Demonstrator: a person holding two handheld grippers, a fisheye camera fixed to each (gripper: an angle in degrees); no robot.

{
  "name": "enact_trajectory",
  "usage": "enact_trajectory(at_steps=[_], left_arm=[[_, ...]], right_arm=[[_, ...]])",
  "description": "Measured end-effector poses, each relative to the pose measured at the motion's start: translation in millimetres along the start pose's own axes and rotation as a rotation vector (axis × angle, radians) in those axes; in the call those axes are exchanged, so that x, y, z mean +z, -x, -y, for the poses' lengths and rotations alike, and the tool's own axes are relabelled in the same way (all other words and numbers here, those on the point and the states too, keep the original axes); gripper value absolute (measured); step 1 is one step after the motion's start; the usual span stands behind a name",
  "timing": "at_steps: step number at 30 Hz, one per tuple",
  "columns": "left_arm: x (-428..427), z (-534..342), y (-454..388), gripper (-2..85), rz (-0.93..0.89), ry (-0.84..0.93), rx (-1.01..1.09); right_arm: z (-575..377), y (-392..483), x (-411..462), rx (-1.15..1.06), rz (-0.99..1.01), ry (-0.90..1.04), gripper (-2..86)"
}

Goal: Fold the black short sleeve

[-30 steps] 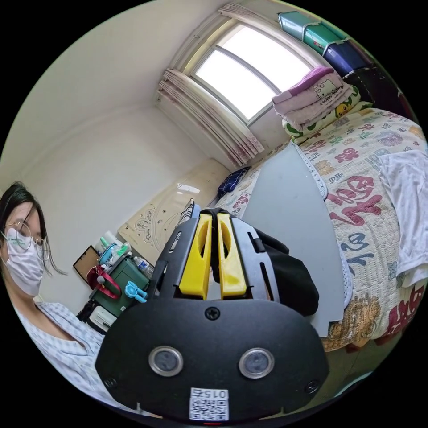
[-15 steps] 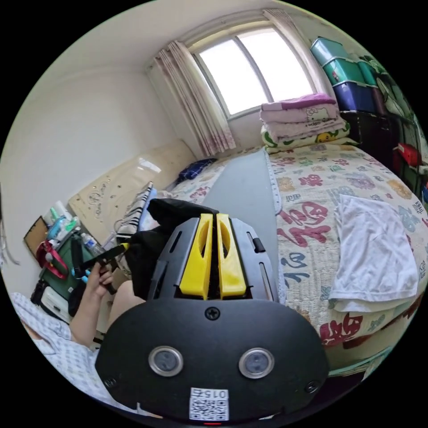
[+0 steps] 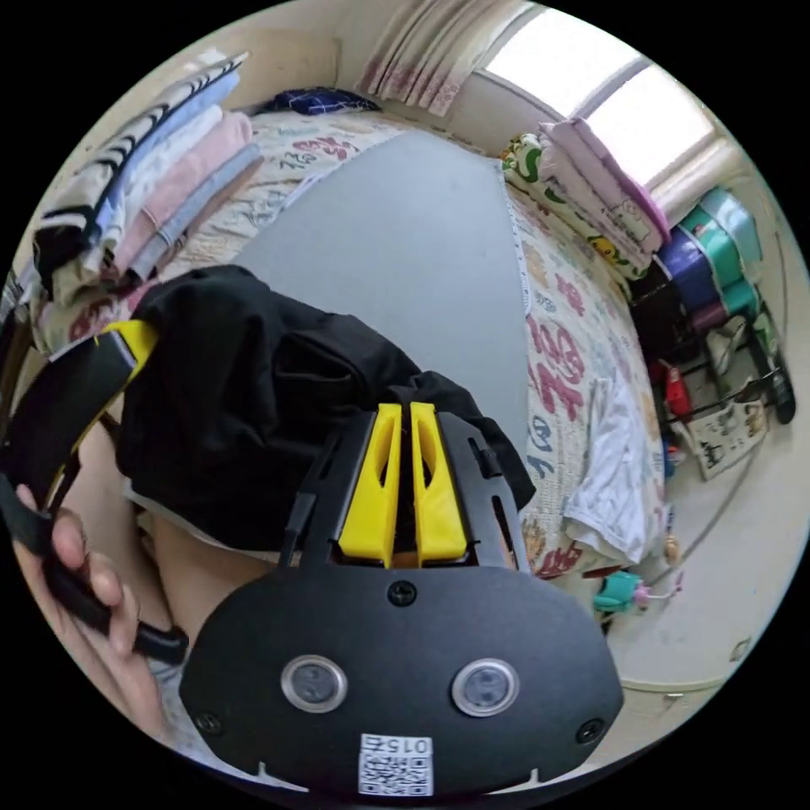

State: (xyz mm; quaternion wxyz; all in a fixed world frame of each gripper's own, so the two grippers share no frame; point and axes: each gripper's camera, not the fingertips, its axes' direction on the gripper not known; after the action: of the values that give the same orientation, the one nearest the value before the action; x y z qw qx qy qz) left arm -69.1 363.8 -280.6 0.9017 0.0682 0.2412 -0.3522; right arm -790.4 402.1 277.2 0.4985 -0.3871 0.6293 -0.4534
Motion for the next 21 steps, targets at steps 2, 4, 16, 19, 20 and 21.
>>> enact_trajectory(at_steps=[2, 4, 16, 19, 20, 21], left_arm=[[3.6, 2.6, 2.6, -0.5, -0.011, -0.017, -0.056], [7.9, 7.2, 2.6, -0.5, 0.011, -0.025, -0.076], [34.3, 32.0, 27.0, -0.5, 0.104, -0.085, -0.203], [47.7, 38.8, 38.6, -0.5, 0.116, -0.061, -0.244], [52.0, 39.6, 42.6, -0.5, 0.123, -0.055, -0.263], [55.1, 39.6, 46.2, -0.5, 0.113, -0.053, -0.283]], right_arm=[[9.6, 28.7, -1.6, -0.028, -0.052, -0.002, 0.2], [18.8, 52.2, -0.9, -0.051, -0.092, 0.01, 0.1], [86.3, 152.6, 9.6, -0.103, -0.371, 0.175, -0.3], [97.5, 168.7, 16.3, -0.008, -0.341, 0.131, 0.1], [100.0, 173.2, 17.2, 0.022, -0.349, 0.117, 0.2], [103.2, 178.9, 18.6, 0.007, -0.357, 0.12, 0.3]])
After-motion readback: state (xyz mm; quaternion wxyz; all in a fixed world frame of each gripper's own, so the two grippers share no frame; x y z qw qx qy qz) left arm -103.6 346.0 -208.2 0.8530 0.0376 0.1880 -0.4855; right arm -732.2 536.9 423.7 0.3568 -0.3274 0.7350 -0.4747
